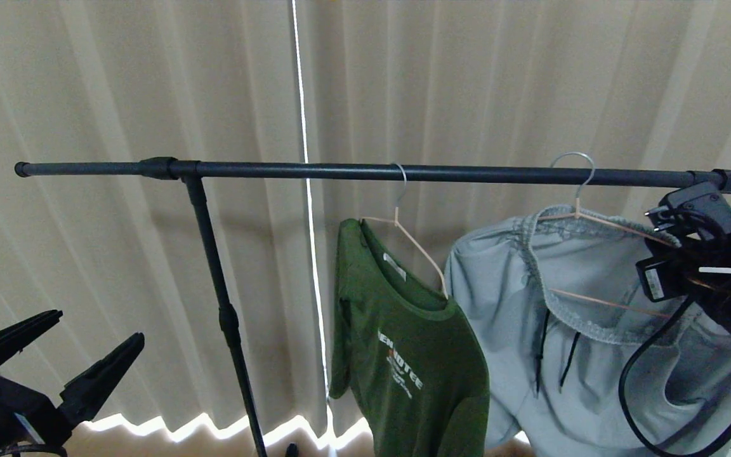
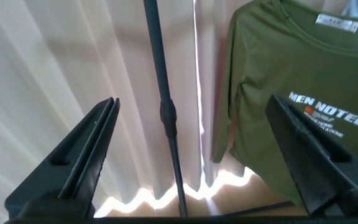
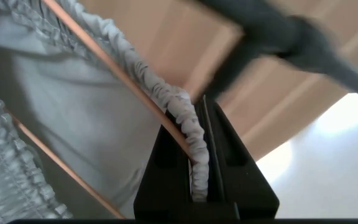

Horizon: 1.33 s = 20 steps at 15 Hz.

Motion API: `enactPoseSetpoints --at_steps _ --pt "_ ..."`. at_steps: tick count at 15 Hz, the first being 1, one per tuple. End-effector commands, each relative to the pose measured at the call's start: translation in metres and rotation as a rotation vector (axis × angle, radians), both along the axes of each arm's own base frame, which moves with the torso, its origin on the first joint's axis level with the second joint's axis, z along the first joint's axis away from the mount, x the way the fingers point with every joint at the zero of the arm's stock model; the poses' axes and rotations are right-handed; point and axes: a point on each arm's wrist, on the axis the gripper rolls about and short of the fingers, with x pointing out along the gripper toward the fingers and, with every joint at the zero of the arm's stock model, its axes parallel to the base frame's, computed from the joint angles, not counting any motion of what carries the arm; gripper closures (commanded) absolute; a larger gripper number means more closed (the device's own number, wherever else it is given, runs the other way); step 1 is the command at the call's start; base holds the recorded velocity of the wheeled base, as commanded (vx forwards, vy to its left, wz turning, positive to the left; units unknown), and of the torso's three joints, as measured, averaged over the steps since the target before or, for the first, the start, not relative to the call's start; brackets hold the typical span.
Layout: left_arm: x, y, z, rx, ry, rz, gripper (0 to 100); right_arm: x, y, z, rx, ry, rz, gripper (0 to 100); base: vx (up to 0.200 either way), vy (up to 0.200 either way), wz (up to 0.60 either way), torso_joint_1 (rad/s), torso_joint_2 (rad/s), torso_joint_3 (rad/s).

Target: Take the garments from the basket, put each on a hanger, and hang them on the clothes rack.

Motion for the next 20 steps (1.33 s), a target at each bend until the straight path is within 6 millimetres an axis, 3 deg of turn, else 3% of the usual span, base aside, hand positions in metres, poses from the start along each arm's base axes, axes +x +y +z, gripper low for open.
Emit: enactPoseSetpoints --at_steps 1,8,9,15,16,20 --pt "-0.001 0.0 0.001 -0.002 -0.01 0.0 0 0.004 0.009 -0.009 -0.01 0.035 0.03 100 0.0 0.0 0.0 0.0 0.0 0.0" --pt "-0.001 0.0 0.001 -0.002 -0.008 0.0 0 0.003 0.017 -0.011 -0.009 0.043 0.062 100 0.0 0.0 0.0 0.0 0.0 0.0" --pt "-0.001 0.001 0.001 -0.002 -0.008 0.003 0 0.003 0.017 -0.011 -0.008 0.044 0.061 0 0.0 0.0 0.0 0.0 0.0 0.0" --pt "-0.001 0.011 0.0 -0.001 -0.005 0.105 0 -0.013 0.029 -0.021 0.067 0.048 0.148 0 0.0 0.0 0.0 0.0 0.0 0.0" --pt "-0.001 0.012 0.0 -0.003 -0.006 0.108 0 -0.02 0.037 -0.023 0.09 0.032 0.267 0 0.0 0.0 0.0 0.0 0.0 0.0" --pt "-0.007 0.015 -0.003 -0.003 -0.008 0.136 0 -0.027 0.045 -0.026 0.122 0.009 0.462 0 0.0 0.0 0.0 0.0 0.0 0.0"
